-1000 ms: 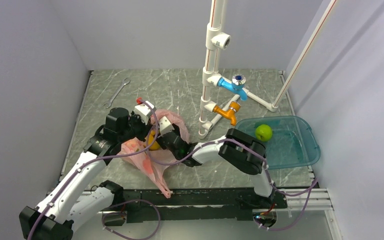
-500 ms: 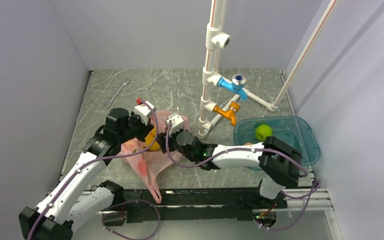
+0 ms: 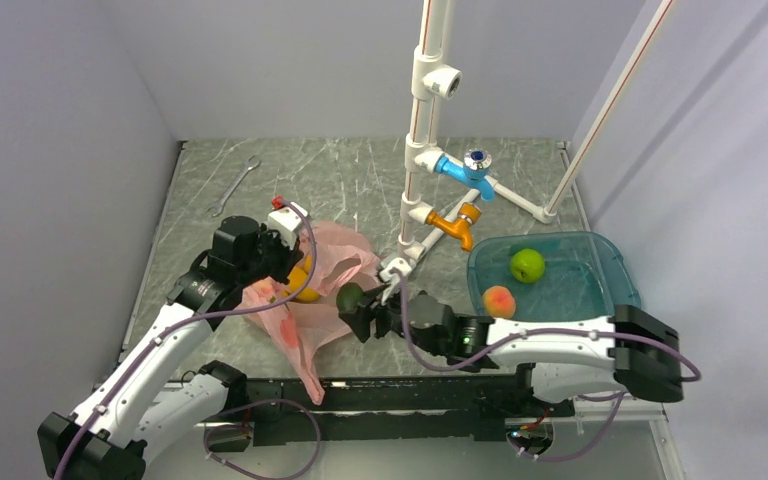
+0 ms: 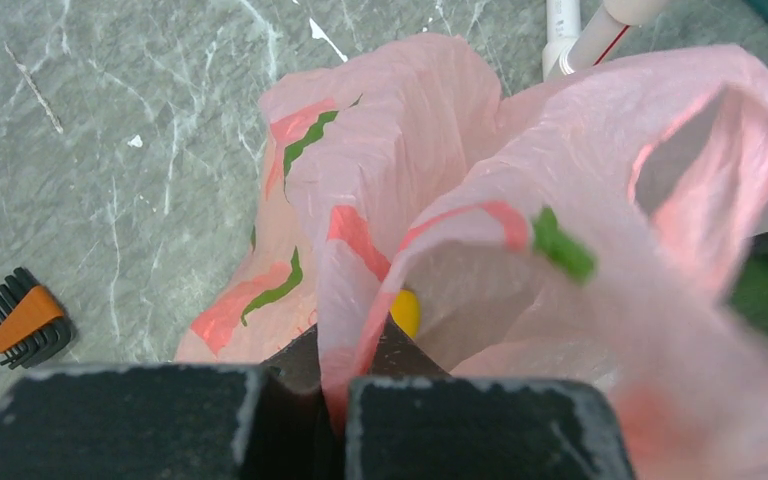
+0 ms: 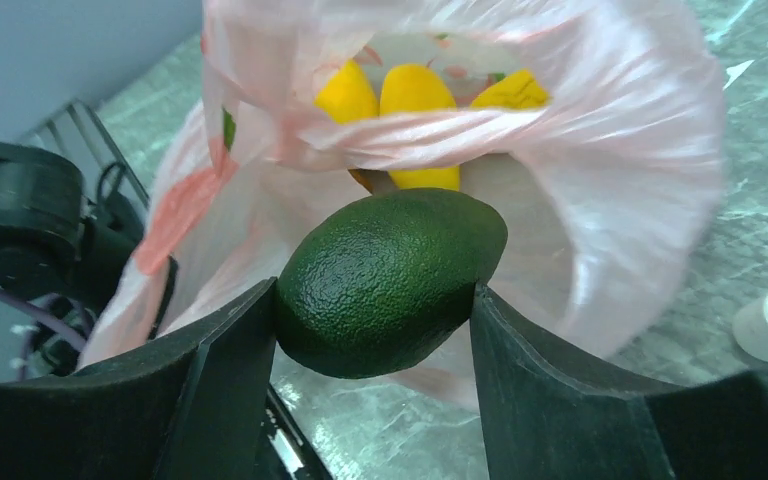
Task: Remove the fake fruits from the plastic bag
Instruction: Take out the fake fruit from the plastic bag, then place the fake fruit in the bin.
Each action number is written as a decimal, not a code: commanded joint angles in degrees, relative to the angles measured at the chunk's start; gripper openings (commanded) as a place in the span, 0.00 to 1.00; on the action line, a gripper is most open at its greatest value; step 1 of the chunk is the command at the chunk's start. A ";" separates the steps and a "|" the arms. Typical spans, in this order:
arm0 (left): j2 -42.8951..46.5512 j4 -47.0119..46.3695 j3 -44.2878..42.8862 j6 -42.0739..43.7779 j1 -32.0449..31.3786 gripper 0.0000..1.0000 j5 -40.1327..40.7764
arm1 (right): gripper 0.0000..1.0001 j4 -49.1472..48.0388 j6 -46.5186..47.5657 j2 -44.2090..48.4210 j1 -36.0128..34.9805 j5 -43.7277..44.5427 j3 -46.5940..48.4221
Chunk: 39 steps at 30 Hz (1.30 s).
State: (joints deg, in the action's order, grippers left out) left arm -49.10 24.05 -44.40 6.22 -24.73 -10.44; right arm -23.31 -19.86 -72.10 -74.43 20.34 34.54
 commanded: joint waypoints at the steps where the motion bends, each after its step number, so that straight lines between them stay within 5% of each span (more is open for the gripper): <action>1: -0.37 -0.18 -2.77 -0.81 -0.23 0.00 0.66 | 0.00 -0.69 -3.76 8.75 0.13 -0.46 -3.39; 6: -0.72 0.31 -2.99 -0.86 -0.19 0.00 1.29 | 0.00 2.07 -3.20 15.11 -0.18 -3.44 -4.77; 23: -1.10 -0.19 -2.94 -0.93 -0.19 0.00 0.37 | 0.00 38.63 -24.80 36.35 3.25 32.45 -13.90; 27: -2.17 0.64 -3.43 -0.92 -0.22 0.00 0.78 | 0.00 25.71 -9.34 40.56 6.01 13.81 -15.27; 30: -1.19 -0.01 -2.70 -0.93 -0.16 0.00 1.67 | 0.00 18.65 -6.16 40.40 6.00 4.42 -14.31; 36: -0.80 -0.17 -2.58 -0.90 -0.18 0.00 1.61 | 0.00 41.90 -25.06 41.47 5.99 28.99 -9.33; 39: -0.57 -0.31 -2.52 -0.89 -0.22 0.00 1.75 | 0.00 50.49 -30.55 43.77 6.67 34.58 -8.08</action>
State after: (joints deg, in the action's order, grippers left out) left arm -50.81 24.77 -45.36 6.17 -24.75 -9.15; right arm 13.28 -39.68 -31.14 -68.38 42.17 22.63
